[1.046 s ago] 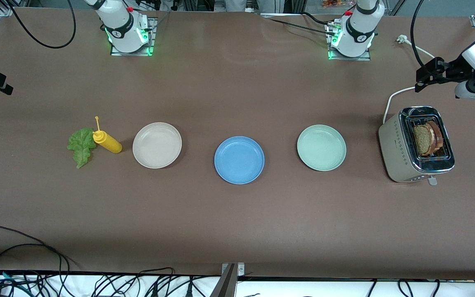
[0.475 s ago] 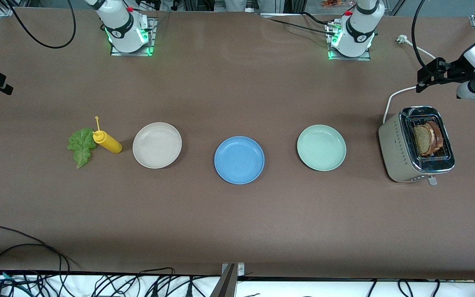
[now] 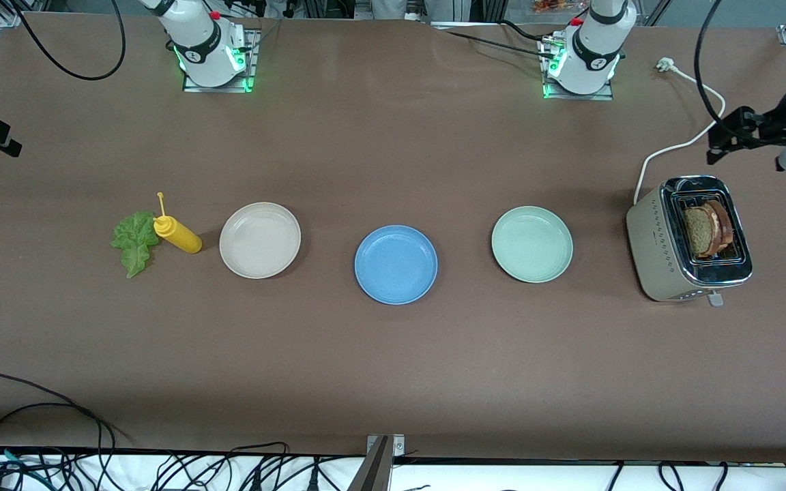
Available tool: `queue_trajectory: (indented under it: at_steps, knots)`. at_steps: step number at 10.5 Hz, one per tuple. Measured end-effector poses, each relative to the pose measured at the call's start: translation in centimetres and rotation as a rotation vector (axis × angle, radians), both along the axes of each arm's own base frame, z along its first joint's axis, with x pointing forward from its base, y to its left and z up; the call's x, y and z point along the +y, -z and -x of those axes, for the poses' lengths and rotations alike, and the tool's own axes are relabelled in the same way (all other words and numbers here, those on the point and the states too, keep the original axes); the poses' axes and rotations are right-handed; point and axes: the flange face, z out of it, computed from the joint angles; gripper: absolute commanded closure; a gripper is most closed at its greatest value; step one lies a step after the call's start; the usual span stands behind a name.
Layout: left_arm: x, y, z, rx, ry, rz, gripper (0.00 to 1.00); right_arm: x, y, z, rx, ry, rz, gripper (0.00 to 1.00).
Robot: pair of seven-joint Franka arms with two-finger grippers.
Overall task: Make sandwich in blue plate with both arms
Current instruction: 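Lower the left gripper over the toaster onto a bread slice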
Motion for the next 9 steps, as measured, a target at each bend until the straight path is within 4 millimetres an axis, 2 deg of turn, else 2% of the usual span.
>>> queue_trajectory:
  at_steps: [2, 5, 7, 9]
  knots:
    - [1.8, 2.3, -0.3, 0.028, -0.016, -0.096, 0.0, 0.0, 0.0, 0.0, 0.0, 0.0, 0.0, 0.0]
    - [3.1, 5.9, -0.8, 0.058, -0.026, -0.113, 0.0, 0.1, 0.0, 0.0, 0.001, -0.001, 0.0, 0.0]
    - [4.7, 8.3, -1.0, 0.072, -0.052, -0.098, 0.0, 0.1, 0.0, 0.0, 0.001, -0.002, 0.0, 0.0]
    - [5.0, 8.6, -1.0, 0.073, -0.058, -0.091, 0.0, 0.1, 0.0, 0.0, 0.001, -0.003, 0.0, 0.0]
